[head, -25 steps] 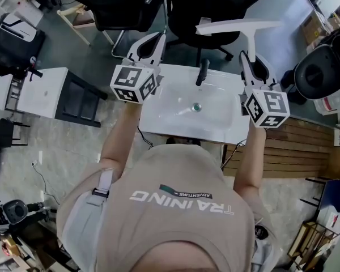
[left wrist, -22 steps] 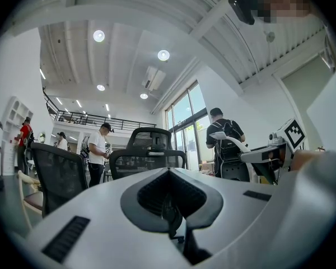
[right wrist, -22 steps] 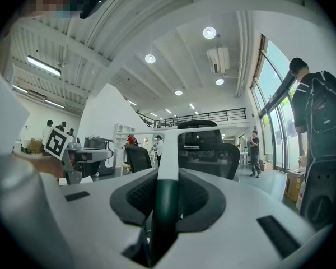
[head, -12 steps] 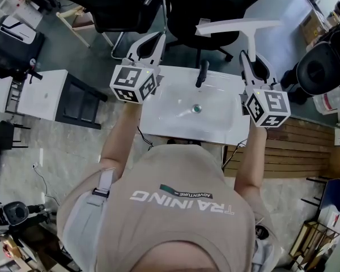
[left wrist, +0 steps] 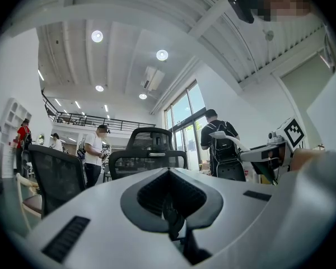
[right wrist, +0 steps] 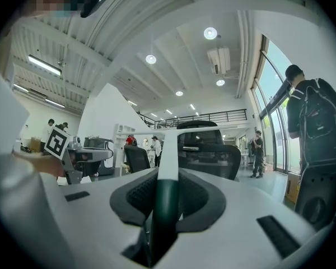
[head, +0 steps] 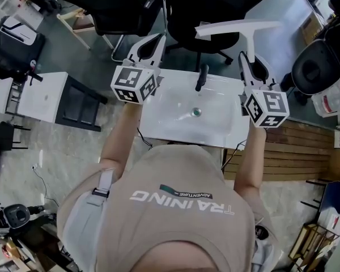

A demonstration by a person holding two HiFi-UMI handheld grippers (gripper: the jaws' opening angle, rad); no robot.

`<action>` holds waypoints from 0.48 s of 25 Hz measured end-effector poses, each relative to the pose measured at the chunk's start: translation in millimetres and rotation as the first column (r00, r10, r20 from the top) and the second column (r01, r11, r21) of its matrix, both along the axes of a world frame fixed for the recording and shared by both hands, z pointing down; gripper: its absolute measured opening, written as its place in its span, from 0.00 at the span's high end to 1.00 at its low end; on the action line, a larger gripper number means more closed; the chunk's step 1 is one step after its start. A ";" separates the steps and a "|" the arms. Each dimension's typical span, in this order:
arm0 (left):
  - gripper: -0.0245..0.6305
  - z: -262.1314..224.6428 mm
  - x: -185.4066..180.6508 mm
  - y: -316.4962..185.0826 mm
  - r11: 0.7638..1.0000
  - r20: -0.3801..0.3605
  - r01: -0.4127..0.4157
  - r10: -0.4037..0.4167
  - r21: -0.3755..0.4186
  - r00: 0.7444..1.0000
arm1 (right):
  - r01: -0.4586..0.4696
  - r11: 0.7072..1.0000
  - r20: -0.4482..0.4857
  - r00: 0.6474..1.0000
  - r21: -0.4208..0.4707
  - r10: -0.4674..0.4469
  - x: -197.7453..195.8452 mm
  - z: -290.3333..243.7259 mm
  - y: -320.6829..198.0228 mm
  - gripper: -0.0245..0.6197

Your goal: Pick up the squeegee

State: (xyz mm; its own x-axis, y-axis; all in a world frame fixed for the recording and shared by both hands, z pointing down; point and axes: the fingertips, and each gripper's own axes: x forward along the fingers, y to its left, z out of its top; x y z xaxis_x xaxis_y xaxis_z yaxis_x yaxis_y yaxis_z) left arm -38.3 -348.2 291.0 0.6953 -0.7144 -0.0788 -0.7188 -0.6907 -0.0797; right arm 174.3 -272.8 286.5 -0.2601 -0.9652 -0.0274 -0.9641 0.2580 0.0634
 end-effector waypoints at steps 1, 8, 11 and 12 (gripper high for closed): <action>0.94 -0.6 1.0 -1.0 1.000 -0.001 0.000 0.000 0.002 1.000 | 0.000 1.000 0.000 1.000 0.000 0.000 0.8 0.0 -0.9 0.83; 0.94 0.3 5.0 -3.0 1.000 0.007 -0.004 0.004 0.004 1.000 | 0.001 1.000 0.004 1.000 -0.002 -0.001 2.8 2.1 -3.2 0.83; 0.94 -1.2 3.0 -2.3 1.000 0.007 -0.001 0.001 0.006 1.000 | 0.004 1.000 0.001 1.000 -0.001 -0.004 1.3 0.9 -2.9 0.83; 0.94 -2.1 2.4 -2.4 1.000 0.006 0.000 0.000 0.007 1.000 | 0.003 1.000 -0.001 1.000 -0.001 -0.003 1.1 0.4 -3.0 0.83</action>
